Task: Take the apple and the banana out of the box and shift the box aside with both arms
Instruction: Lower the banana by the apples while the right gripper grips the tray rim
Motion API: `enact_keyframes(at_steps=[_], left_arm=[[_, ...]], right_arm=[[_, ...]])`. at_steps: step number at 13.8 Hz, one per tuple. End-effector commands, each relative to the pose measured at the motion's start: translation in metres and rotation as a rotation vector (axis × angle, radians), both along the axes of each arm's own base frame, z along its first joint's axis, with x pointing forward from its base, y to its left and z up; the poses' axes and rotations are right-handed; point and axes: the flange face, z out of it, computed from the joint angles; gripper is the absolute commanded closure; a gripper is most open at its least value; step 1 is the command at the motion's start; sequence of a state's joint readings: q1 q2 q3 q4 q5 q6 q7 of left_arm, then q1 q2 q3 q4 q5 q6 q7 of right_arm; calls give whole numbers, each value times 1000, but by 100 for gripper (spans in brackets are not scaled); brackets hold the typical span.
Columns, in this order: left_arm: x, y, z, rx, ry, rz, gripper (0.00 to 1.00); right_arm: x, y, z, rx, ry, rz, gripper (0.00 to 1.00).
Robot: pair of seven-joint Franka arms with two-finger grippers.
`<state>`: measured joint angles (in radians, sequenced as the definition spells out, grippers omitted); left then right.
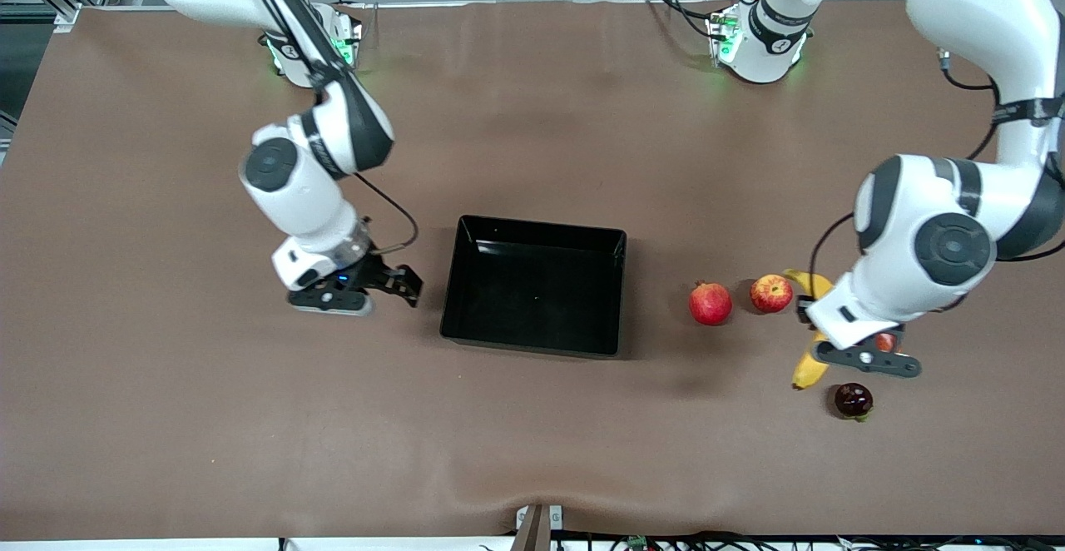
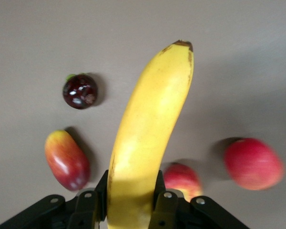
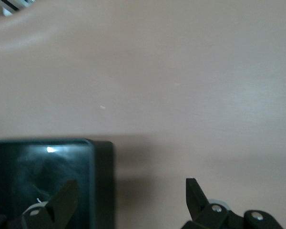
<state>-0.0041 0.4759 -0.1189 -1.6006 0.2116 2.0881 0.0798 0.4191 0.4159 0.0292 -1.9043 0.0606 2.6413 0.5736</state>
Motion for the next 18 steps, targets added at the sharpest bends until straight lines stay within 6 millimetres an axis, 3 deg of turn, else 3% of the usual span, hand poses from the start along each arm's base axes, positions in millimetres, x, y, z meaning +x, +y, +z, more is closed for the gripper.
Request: enact_keyframes(at_steps=[1, 3, 8, 9, 10, 11, 15, 17, 18], left_arm=[[-14, 14, -33, -24, 5, -68, 100], [-17, 14, -57, -30, 8, -93, 100], [-17, 46, -110, -46, -5, -231, 100], [-16, 55, -117, -47, -14, -254, 100], [-14, 59, -125, -49, -16, -283, 100], [-13, 65, -129, -51, -25, -281, 100], [-9, 61, -156, -68, -56, -286, 100], [-9, 61, -168, -74, -72, -286, 100], [-9, 60, -168, -74, -73, -284, 79]], right_arm=[[-8, 43, -43, 47, -55, -7, 0], [-15, 55, -66, 45, -58, 13, 0], [-31, 71, -85, 27, -31, 48, 0], [-37, 74, -91, 24, -27, 57, 7], [-43, 75, -96, 22, -24, 63, 69], [-47, 78, -95, 22, -25, 72, 100], [-51, 78, -93, 5, -5, 92, 100], [-51, 78, -77, -2, 7, 94, 100], [-49, 76, -66, -4, 11, 92, 100]])
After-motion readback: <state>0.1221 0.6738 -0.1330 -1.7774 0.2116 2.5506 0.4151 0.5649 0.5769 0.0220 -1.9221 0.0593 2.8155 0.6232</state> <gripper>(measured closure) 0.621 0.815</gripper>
